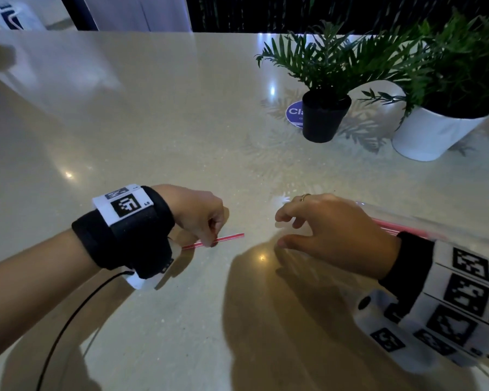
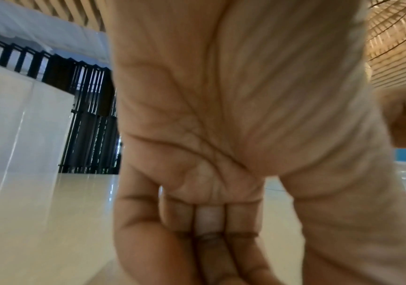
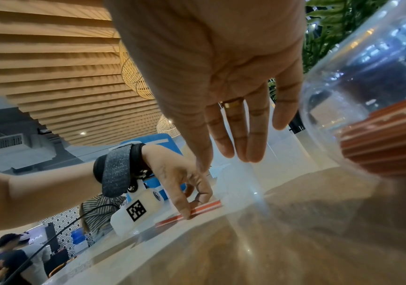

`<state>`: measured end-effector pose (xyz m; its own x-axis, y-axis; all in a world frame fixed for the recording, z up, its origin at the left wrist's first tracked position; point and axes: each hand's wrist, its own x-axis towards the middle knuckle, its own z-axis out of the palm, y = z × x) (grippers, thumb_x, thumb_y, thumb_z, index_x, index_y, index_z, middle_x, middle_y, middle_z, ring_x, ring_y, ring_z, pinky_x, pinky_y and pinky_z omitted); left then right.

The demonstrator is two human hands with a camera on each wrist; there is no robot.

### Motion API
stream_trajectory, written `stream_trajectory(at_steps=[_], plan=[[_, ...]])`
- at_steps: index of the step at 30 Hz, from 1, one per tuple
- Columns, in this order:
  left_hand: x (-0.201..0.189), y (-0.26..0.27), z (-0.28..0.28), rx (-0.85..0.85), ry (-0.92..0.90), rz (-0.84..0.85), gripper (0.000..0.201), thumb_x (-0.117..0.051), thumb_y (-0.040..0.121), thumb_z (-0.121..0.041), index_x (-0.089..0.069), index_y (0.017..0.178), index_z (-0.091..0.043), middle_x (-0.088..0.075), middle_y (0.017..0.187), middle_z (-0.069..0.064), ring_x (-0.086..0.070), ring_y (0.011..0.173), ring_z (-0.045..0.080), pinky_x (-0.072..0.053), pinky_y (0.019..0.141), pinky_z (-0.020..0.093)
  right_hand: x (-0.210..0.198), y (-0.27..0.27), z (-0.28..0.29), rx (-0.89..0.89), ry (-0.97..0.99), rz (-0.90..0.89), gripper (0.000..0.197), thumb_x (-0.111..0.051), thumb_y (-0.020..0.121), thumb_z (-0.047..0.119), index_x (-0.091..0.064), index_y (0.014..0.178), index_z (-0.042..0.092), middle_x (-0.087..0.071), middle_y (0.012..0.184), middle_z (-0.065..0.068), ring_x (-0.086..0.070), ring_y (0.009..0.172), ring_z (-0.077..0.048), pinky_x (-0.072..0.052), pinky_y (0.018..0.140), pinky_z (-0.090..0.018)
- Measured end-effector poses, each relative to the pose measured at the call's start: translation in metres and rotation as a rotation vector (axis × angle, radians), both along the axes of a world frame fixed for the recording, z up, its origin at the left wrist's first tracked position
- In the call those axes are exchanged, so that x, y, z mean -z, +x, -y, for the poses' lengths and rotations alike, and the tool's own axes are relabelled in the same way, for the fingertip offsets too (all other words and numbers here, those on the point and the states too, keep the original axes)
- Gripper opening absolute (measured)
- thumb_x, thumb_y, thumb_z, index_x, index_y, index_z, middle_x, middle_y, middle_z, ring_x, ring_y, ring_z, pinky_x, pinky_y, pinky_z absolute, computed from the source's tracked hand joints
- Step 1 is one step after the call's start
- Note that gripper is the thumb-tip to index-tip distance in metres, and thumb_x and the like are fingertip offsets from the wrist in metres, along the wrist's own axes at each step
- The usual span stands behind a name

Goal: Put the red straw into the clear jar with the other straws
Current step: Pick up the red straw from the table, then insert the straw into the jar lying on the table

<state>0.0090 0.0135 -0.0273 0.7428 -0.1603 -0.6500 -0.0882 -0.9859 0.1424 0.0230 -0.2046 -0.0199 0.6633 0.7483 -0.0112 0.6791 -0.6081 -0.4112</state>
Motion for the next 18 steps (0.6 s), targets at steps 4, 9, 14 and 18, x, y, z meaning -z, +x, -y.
stream_trajectory(at_steps=[4, 9, 14, 18], plan=[[-0.014, 0.0, 0.002, -0.068, -0.176, 0.05, 0.011, -0.064, 0.081, -0.022, -0.06, 0.077, -0.013, -0.072, 0.084, 0.009, -0.06, 0.067, 0.019, -0.049, 0.06, 0.032, 0.0, -0.001, 0.006, 0.0, 0.059, -0.008, 0.032, -0.058, 0.08, 0.041, -0.061, 0.107, 0.025, -0.066, 0.104, 0.008, -0.057, 0.089, -0.007, -0.043, 0.084, -0.027], [-0.043, -0.002, 0.029, -0.039, -0.483, 0.278, 0.008, -0.053, 0.087, -0.011, -0.051, 0.08, -0.014, -0.066, 0.07, -0.003, -0.061, 0.063, 0.01, -0.051, 0.057, 0.026, -0.008, -0.007, 0.012, 0.043, 0.346, -0.123, 0.024, -0.058, 0.081, 0.036, -0.065, 0.091, 0.016, -0.064, 0.082, 0.006, -0.055, 0.076, -0.008, -0.039, 0.063, -0.011], [-0.059, -0.01, 0.062, 0.019, -0.709, 0.445, 0.007, -0.054, 0.09, -0.02, -0.054, 0.086, -0.014, -0.065, 0.069, 0.003, -0.06, 0.064, 0.021, -0.05, 0.06, 0.035, -0.017, -0.011, 0.021, 0.198, 0.672, -0.29, 0.016, -0.057, 0.083, 0.031, -0.065, 0.083, 0.018, -0.068, 0.076, -0.01, -0.062, 0.072, -0.015, -0.049, 0.06, -0.027], [-0.065, -0.007, 0.088, -0.001, -0.847, 0.608, 0.015, -0.063, 0.081, -0.025, -0.057, 0.078, -0.011, -0.067, 0.066, 0.01, -0.062, 0.061, 0.025, -0.052, 0.059, 0.042, -0.026, -0.01, 0.036, 0.314, 0.848, -0.321, 0.013, -0.055, 0.085, 0.019, -0.064, 0.079, 0.012, -0.07, 0.076, -0.01, -0.065, 0.065, -0.008, -0.054, 0.063, -0.034]])
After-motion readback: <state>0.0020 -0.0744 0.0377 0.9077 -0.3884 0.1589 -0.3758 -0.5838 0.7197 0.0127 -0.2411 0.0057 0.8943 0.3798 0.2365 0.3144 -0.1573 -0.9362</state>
